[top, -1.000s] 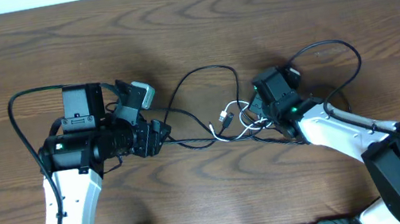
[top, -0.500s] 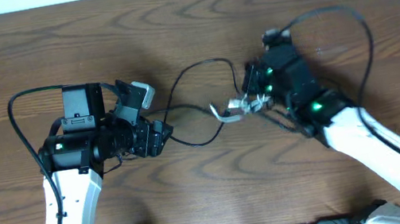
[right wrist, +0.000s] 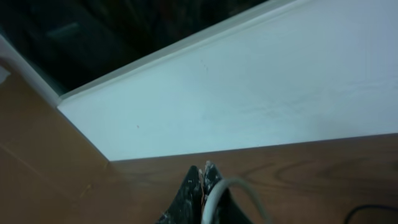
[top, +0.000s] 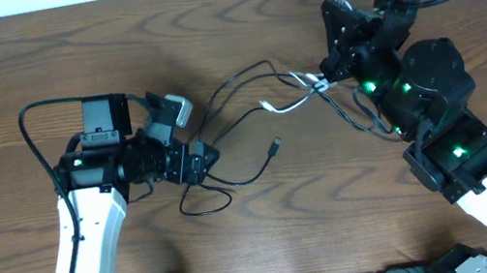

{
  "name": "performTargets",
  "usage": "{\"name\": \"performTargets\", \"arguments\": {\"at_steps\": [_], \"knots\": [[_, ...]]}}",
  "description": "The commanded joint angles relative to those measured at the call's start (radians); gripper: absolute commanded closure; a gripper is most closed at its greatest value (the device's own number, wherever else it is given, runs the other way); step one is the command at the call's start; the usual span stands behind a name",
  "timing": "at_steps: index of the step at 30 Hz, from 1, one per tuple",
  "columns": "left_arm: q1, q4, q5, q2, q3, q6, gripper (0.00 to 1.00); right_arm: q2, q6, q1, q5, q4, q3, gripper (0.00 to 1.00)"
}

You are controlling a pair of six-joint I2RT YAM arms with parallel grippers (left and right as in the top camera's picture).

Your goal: Untangle cables

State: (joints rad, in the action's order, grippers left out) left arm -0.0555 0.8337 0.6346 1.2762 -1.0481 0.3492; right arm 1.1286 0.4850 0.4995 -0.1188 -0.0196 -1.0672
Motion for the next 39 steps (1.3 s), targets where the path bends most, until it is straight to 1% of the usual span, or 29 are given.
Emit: {"name": "performTargets", "arguments": {"at_steps": [1,3,5,8,10,14,16,20,25,29,32,34,36,39], "knots": [[-0.006,-0.053,0.206,0.005,0.005,0.029,0.09,0.009,-0.022,0.0,0.06,0.01,-0.015,0.99],[-0.023,-0.092,0.266,0.005,0.005,0.066,0.09,0.008,-0.018,0.0,0.095,0.014,-0.015,0.99],[-0.059,-0.115,0.299,0.006,0.005,0.139,0.09,0.008,-0.018,0.0,0.127,0.011,-0.015,0.99],[-0.15,-0.141,0.295,0.02,0.005,0.228,0.08,0.008,-0.018,0.0,0.169,0.01,-0.015,0.99],[-0.219,-0.177,0.274,0.04,0.005,0.246,0.05,0.008,-0.018,0.0,0.2,0.01,-0.015,0.99],[-0.332,-0.275,0.107,0.098,0.005,0.232,0.05,0.008,-0.018,0.0,0.278,0.01,-0.015,0.99],[-0.37,-0.323,0.061,0.134,0.005,0.233,0.05,0.007,-0.013,0.0,0.31,0.011,-0.015,0.99],[-0.412,-0.417,0.048,0.21,0.005,0.233,0.05,-0.001,-0.007,0.0,0.378,0.013,-0.015,0.99],[-0.42,-0.514,0.049,0.297,0.005,0.207,0.05,-0.001,-0.008,0.0,0.427,0.032,-0.015,0.99],[-0.42,-0.566,0.044,0.332,0.005,0.206,0.05,-0.001,-0.008,0.0,0.456,0.068,-0.015,0.99],[-0.42,-0.606,-0.011,0.334,0.005,0.206,0.05,-0.001,-0.008,0.0,0.463,0.085,-0.015,0.99],[-0.42,-0.641,-0.065,0.334,0.005,0.181,0.05,-0.001,-0.012,0.0,0.467,0.092,-0.015,0.99],[-0.419,-0.681,-0.144,0.334,0.005,0.13,0.04,-0.001,-0.011,0.0,0.47,0.095,-0.015,0.99],[-0.419,-0.753,-0.273,0.334,0.005,0.008,0.04,-0.001,-0.012,0.0,0.47,0.111,-0.015,0.99]]}}
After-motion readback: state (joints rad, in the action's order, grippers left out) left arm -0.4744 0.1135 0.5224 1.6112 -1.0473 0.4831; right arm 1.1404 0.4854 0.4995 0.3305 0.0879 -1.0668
